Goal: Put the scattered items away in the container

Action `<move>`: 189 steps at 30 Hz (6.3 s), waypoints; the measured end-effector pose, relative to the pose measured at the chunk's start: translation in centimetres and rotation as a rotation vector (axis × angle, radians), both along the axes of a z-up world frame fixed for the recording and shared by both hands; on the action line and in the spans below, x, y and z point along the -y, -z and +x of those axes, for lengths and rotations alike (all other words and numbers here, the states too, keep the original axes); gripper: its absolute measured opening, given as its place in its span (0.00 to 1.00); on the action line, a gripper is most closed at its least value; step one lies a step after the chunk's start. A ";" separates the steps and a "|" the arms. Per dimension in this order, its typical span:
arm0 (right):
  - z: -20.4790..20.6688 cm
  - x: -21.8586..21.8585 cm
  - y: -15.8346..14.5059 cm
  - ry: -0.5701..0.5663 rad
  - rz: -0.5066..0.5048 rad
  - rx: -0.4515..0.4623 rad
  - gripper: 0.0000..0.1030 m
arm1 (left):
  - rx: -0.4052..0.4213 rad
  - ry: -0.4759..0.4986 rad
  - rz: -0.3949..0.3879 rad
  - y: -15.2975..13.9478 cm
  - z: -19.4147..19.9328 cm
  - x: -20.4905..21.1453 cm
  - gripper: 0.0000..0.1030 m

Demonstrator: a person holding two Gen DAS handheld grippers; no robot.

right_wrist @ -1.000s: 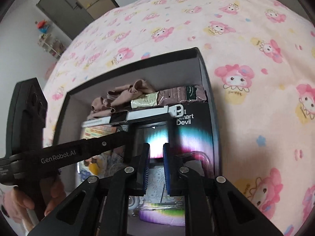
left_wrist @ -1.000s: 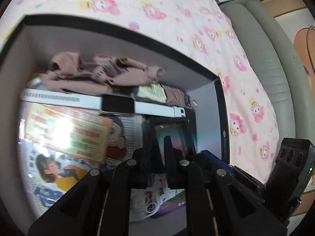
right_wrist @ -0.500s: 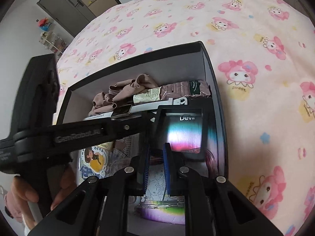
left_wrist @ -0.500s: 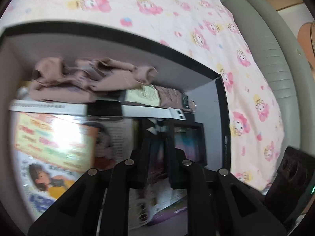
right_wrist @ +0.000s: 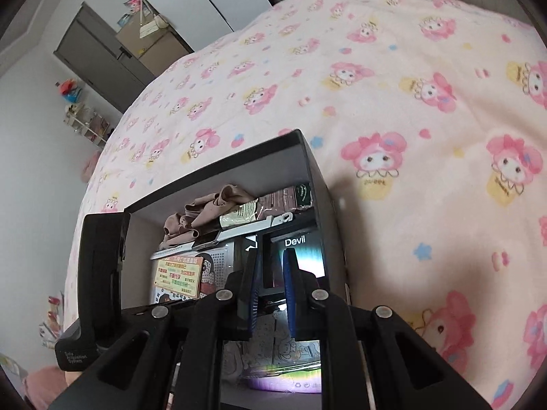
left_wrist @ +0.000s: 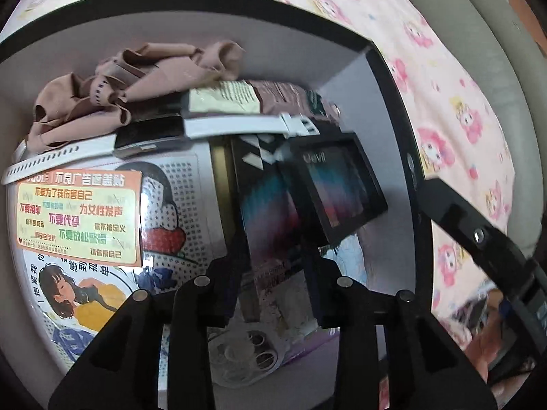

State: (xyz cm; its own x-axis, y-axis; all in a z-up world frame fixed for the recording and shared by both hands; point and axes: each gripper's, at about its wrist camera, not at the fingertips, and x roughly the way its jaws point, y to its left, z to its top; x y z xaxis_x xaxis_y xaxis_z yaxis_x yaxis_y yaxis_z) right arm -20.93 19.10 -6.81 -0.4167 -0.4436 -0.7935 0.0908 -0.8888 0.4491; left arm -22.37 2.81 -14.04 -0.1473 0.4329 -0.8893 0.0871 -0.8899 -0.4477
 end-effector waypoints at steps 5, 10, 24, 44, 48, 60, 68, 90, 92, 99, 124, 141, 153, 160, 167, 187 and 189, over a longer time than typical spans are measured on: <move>0.3 0.0 -0.3 0.004 0.012 -0.009 0.11 | -0.043 -0.133 0.070 -0.3 -0.1 2.7 0.32; 0.2 0.4 0.1 -0.008 0.042 -0.004 0.11 | -0.003 -0.164 0.079 1.3 -1.9 2.1 0.30; 0.7 2.2 0.7 -0.032 0.180 -0.011 0.12 | -0.279 -0.175 -0.004 -4.9 4.6 1.6 0.49; 15.2 5.4 -3.1 -0.057 0.236 -0.154 0.18 | -0.400 -0.033 -0.116 -10.6 17.9 3.1 0.46; 16.2 7.1 -3.9 -0.091 0.250 -0.175 0.18 | -0.413 -0.055 -0.122 -11.4 19.6 4.7 0.46; 18.2 14.5 -3.9 -0.228 0.298 -0.183 0.18 | -0.370 -0.134 -0.143 -10.6 23.2 10.8 0.46; 18.2 19.8 -4.2 -0.311 0.299 -0.194 0.18 | -0.364 -0.243 -0.152 -10.6 24.9 15.9 0.45; 9.0 40.3 3.1 -0.552 0.041 0.069 0.30 | -0.248 -0.843 -0.060 -0.9 26.4 42.0 0.56; 8.6 42.8 4.3 -0.605 0.040 0.096 0.33 | -0.225 -0.870 0.032 1.2 25.1 44.2 0.59; 7.6 51.0 10.8 -0.721 0.126 0.139 0.41 | -0.111 -0.878 0.094 6.1 21.5 45.6 0.54; 16.9 31.9 -3.8 -0.597 -0.105 -0.081 0.10 | -0.360 -0.535 0.056 -10.2 25.2 22.9 0.32; 18.9 7.9 0.5 -0.263 -0.051 -0.001 0.10 | -0.233 -0.155 0.110 -6.1 21.8 2.9 0.26; 17.8 6.8 6.0 -0.209 -0.026 0.138 0.10 | -0.072 -0.182 0.041 0.3 21.6 2.9 0.25; 18.0 6.7 6.1 -0.193 0.003 0.141 0.10 | -0.017 -0.200 -0.003 2.3 21.3 3.3 0.25; 17.4 5.2 5.8 -0.065 -0.005 0.117 0.10 | -0.039 -0.238 0.060 2.0 21.8 5.0 0.29; 17.7 3.5 5.8 0.109 -0.030 0.097 0.15 | -0.087 -0.364 0.108 1.9 23.2 8.3 0.37; 17.6 4.4 6.3 0.078 0.021 0.115 0.16 | -0.093 -0.387 0.090 1.6 23.7 8.6 0.38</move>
State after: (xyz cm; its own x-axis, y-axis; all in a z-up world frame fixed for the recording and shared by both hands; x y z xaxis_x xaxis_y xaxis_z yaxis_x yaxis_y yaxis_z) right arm -3.37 14.68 -13.07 -0.3550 -0.3964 -0.8467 -0.0303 -0.9003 0.4342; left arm 1.35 -5.80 -15.60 -0.3925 0.4053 -0.8257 0.3631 -0.7565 -0.5439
